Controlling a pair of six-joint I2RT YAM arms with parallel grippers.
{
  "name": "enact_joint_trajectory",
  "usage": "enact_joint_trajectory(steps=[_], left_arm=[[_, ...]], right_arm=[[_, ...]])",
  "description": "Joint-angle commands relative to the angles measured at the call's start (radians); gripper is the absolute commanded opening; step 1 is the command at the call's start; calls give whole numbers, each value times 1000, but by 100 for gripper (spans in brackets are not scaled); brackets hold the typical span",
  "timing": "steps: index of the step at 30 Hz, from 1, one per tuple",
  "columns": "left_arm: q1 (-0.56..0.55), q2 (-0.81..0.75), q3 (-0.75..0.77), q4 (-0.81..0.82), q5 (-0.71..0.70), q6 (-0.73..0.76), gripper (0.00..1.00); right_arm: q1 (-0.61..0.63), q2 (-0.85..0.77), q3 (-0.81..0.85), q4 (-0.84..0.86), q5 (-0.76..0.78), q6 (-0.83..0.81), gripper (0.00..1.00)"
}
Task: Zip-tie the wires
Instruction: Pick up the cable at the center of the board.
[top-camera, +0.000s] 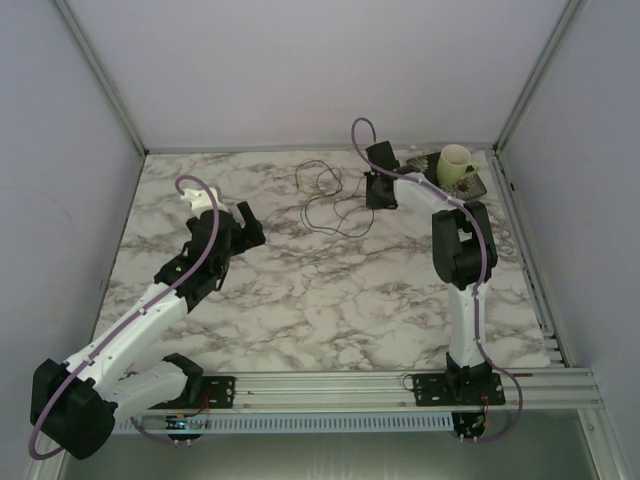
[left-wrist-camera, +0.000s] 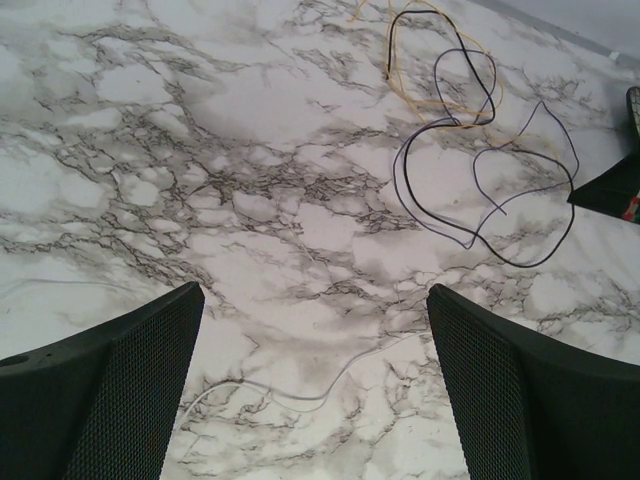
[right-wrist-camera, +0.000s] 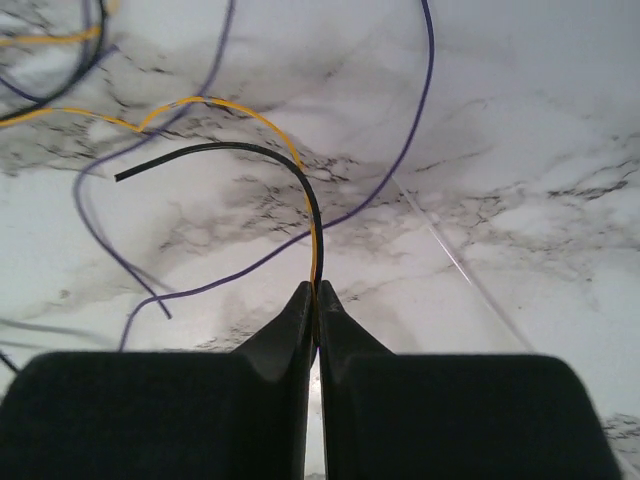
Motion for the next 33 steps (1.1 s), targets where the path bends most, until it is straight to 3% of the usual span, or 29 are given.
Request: enact_joint_trajectory(steps=[1, 4, 10, 16, 24, 28, 33], left_arm=[[7, 3, 65, 19, 8, 50, 94], [9, 15, 99, 40, 53, 92, 94], [14, 68, 119, 218, 274, 193, 100], [16, 223, 176, 339, 390, 216, 100], [25, 491, 431, 424, 536, 211, 99], [33, 627, 554, 423, 619, 196, 93], [43, 790, 706, 384, 750, 194, 79]], right_arm=[[19, -84, 126, -101, 32, -38, 0], [23, -115, 196, -158, 28, -54, 0], [26, -200, 223, -173, -2, -56, 0], [29, -254, 214, -170, -46, -90, 0], [32, -345, 74, -75, -80, -183, 0], [32, -404, -1, -19, -95, -195, 0], [34, -441, -46, 11, -125, -222, 0]])
